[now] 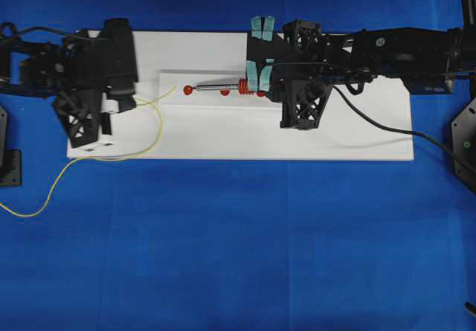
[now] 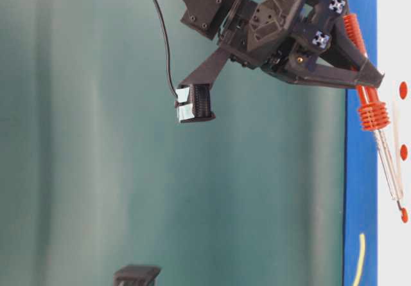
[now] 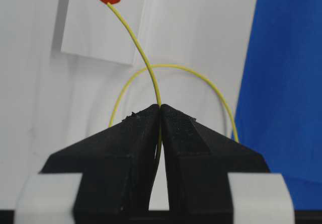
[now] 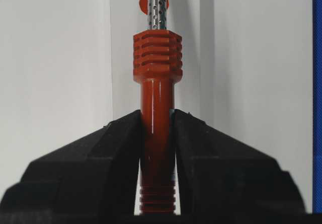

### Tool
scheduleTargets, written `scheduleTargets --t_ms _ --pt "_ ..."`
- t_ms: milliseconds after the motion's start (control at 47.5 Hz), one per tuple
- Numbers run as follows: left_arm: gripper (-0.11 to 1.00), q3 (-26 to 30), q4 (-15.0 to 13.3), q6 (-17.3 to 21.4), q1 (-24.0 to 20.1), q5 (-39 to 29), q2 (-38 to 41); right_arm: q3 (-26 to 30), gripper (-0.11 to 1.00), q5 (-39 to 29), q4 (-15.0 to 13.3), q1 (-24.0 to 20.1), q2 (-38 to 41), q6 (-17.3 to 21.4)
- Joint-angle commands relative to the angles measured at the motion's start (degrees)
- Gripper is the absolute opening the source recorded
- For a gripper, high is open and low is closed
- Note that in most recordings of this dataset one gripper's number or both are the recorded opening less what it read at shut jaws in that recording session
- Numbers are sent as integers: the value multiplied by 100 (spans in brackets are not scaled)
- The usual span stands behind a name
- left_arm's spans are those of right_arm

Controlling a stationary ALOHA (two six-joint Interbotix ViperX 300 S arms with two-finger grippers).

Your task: Touch the tip of the soldering iron to the tip of the solder at the mark.

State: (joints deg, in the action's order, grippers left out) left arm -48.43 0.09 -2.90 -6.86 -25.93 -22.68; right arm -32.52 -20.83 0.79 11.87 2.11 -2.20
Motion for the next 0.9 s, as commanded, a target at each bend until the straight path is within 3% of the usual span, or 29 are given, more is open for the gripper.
scheduleTargets --t_ms 0,547,883 --pt "1 -35 18 -18 18 26 -290 88 6 62 -9 0 -79 -18" --pt "1 -141 18 -35 18 44 -396 18 6 35 -114 -9 -510 -18" --pt "1 -141 9 -44 18 26 -387 -686 6 53 -176 35 -1503 18"
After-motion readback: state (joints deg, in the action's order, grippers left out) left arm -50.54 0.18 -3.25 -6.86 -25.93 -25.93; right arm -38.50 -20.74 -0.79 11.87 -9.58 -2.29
